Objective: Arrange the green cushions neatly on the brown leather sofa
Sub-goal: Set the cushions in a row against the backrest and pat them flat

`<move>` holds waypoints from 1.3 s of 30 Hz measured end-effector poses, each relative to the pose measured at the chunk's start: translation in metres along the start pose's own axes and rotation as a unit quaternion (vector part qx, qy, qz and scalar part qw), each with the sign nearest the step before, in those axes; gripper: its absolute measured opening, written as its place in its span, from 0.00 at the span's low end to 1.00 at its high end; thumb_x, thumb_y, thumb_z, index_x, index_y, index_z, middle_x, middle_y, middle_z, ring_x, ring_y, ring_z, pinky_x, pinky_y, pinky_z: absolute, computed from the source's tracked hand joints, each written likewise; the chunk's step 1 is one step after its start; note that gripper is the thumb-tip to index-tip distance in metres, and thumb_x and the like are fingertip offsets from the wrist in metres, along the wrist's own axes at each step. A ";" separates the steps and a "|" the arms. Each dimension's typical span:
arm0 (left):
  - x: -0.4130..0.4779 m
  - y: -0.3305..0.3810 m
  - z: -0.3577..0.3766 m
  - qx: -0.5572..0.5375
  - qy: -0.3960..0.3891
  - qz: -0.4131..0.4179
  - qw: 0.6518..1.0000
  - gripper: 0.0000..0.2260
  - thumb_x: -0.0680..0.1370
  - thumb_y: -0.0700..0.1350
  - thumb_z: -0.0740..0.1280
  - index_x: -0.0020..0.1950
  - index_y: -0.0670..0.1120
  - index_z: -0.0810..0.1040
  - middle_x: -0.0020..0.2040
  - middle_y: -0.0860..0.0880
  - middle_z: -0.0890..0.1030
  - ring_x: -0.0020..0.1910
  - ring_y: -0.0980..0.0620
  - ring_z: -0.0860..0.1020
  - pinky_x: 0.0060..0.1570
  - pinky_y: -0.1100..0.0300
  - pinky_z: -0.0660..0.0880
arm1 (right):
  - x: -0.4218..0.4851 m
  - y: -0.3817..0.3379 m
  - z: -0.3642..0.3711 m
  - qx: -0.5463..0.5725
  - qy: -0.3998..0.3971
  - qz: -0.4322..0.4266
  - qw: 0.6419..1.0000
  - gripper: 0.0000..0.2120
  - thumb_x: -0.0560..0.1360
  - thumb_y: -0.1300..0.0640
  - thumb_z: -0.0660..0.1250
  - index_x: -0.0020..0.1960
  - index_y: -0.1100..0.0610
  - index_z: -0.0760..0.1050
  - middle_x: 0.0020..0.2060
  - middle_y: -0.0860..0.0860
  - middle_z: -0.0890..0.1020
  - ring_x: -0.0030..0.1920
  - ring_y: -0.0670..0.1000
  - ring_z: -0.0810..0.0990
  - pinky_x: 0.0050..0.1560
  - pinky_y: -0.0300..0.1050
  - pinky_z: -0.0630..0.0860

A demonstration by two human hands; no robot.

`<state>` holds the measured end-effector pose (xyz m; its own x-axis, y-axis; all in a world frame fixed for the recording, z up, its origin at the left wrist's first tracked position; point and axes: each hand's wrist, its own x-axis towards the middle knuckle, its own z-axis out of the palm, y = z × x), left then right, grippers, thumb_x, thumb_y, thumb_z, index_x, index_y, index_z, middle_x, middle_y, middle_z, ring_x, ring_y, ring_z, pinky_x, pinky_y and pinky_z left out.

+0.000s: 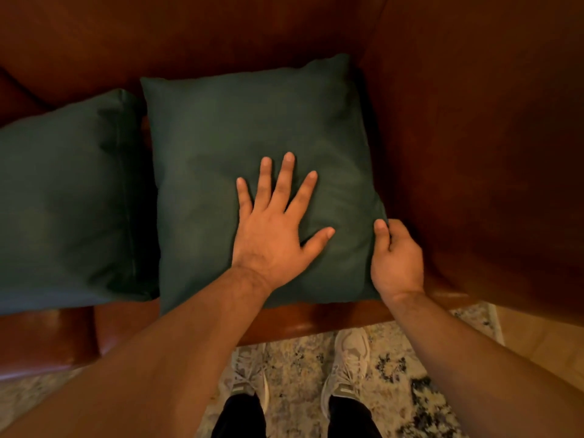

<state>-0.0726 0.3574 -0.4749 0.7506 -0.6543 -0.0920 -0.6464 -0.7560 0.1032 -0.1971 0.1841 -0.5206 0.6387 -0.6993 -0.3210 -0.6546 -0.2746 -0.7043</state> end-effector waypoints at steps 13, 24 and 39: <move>-0.097 -0.095 0.005 -0.394 0.090 -0.434 0.805 0.53 0.69 0.79 0.58 0.87 0.51 0.54 0.85 0.46 0.61 0.83 0.47 0.61 0.79 0.58 0.56 | -0.005 -0.052 0.003 -0.079 0.069 -0.264 0.959 0.29 0.84 0.58 0.58 0.84 0.50 0.59 0.81 0.50 0.66 0.82 0.55 0.62 0.82 0.53 0.60; -0.081 -0.116 -0.003 -0.704 -0.009 -0.434 0.563 0.41 0.55 0.70 0.84 0.62 0.51 0.83 0.56 0.50 0.89 0.56 0.49 0.88 0.56 0.50 0.84 | -0.030 -0.114 0.025 -0.206 0.014 -0.339 0.918 0.34 0.75 0.43 0.62 0.79 0.49 0.64 0.84 0.50 0.59 0.85 0.55 0.54 0.81 0.70 0.54; -0.096 -0.149 0.008 -0.709 -0.022 -0.452 0.540 0.30 0.69 0.65 0.75 0.62 0.45 0.85 0.56 0.47 0.89 0.58 0.47 0.87 0.67 0.44 0.79 | -0.021 -0.166 0.095 -0.392 -0.057 -0.432 0.810 0.39 0.81 0.29 0.50 0.86 0.49 0.53 0.86 0.52 0.52 0.85 0.60 0.48 0.81 0.70 0.50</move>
<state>-0.0492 0.5331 -0.4899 0.6471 -0.0527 -0.7606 0.7612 -0.0129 0.6484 -0.0636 0.3076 -0.4570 0.9995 0.0302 -0.0117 0.0289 -0.9952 -0.0930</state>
